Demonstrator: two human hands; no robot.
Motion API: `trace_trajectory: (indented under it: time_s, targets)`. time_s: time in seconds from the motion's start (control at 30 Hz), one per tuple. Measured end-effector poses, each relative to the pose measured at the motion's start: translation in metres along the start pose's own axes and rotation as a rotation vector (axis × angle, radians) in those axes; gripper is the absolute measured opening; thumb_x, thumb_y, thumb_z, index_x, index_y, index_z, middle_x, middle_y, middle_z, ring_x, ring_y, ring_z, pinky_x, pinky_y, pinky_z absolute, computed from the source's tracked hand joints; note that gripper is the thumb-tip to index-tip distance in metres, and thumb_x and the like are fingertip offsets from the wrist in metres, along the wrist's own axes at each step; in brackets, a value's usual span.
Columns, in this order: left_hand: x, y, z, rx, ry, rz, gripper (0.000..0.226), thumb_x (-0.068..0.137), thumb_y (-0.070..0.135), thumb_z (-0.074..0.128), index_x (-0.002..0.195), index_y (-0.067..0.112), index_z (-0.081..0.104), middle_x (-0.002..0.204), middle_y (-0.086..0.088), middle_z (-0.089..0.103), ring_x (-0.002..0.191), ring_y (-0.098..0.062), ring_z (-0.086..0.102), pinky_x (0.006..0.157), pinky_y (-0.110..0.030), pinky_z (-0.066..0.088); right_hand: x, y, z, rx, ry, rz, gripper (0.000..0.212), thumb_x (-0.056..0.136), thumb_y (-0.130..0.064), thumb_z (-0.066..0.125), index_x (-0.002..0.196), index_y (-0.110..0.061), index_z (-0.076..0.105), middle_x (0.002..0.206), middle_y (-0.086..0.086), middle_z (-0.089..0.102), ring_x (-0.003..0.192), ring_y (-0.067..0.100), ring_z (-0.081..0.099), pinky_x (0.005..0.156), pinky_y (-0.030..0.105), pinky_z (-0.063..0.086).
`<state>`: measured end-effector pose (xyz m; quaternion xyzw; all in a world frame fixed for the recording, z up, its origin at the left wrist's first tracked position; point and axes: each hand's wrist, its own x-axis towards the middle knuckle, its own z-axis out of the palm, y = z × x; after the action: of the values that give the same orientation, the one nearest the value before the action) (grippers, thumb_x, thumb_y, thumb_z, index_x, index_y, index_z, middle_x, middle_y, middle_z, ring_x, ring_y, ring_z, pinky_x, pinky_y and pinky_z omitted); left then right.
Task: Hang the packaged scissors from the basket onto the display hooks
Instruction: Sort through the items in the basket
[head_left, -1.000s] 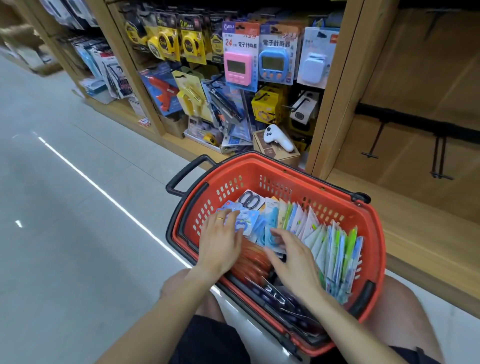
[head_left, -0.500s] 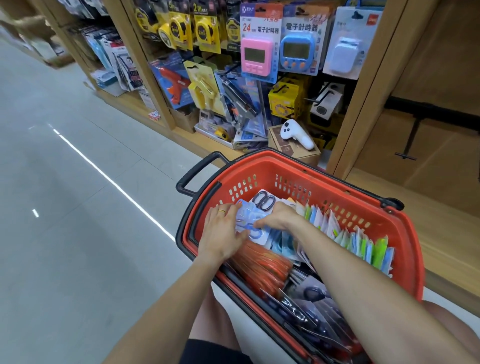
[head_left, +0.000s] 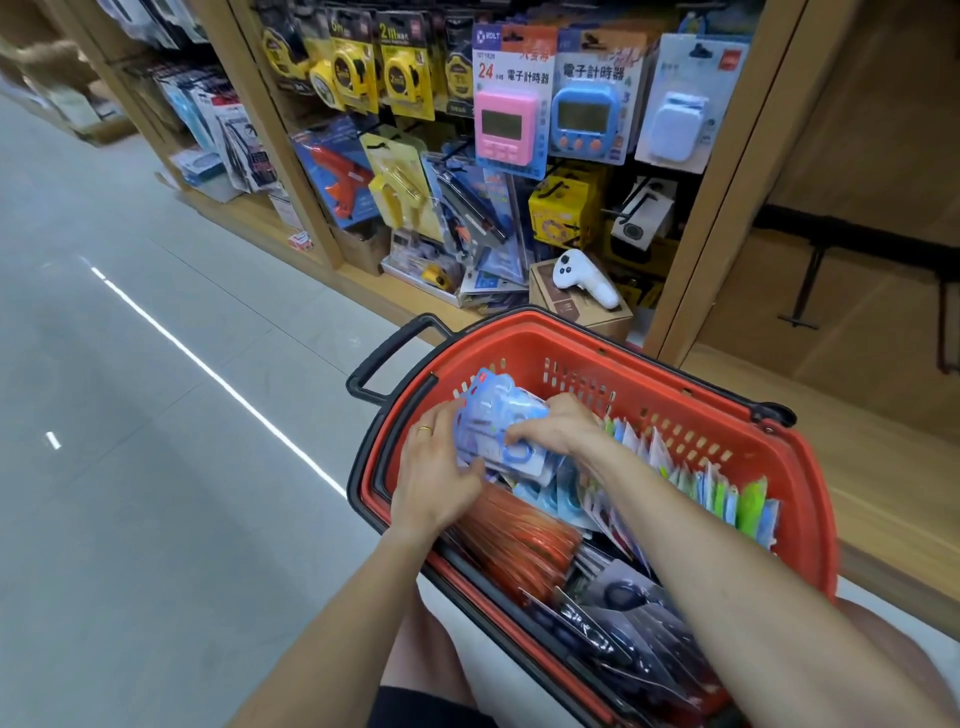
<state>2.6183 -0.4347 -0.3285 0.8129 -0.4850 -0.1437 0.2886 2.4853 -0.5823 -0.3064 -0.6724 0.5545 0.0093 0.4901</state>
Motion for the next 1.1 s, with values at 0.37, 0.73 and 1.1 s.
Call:
trace_trajectory:
  time_s: [0.37,0.73,1.1]
  targets:
    - [0.009,0.042,-0.025,0.115,0.038,0.421,0.103,0.077,0.080,0.069,0.156,0.021,0.044,0.157,-0.001,0.048,0.147,-0.023,0.042,0.123,-0.051,0.032,-0.075,-0.002,-0.115,-0.390,-0.057,-0.259,0.051,0.061,-0.040,0.096,0.101,-0.019,0.073,0.110,0.001,0.071,0.102,0.024,0.066,0.085,0.039,0.054]
    - [0.000,0.183,-0.072,-0.357,-0.696,0.318,0.036,0.085,0.026,0.089,0.115,0.022,0.069,0.086,0.015,0.077,0.073,0.000,0.071,0.061,-0.017,0.052,-0.173,-0.043,-0.211,-0.425,-0.070,-0.476,0.062,0.060,-0.031,0.100,0.114,-0.027,0.070,0.103,-0.016,0.073,0.099,0.007,0.068,0.086,0.029,0.057]
    - [-0.004,0.278,-0.052,-0.990,-0.472,0.174,0.035,0.089,0.000,0.077,0.123,0.004,0.071,0.112,-0.013,0.080,0.098,-0.028,0.078,0.079,-0.032,0.063,-0.212,0.030,-0.186,0.791,0.745,-0.489,0.064,0.061,-0.046,0.094,0.112,-0.023,0.063,0.105,0.003,0.067,0.084,0.010,0.064,0.074,0.026,0.053]
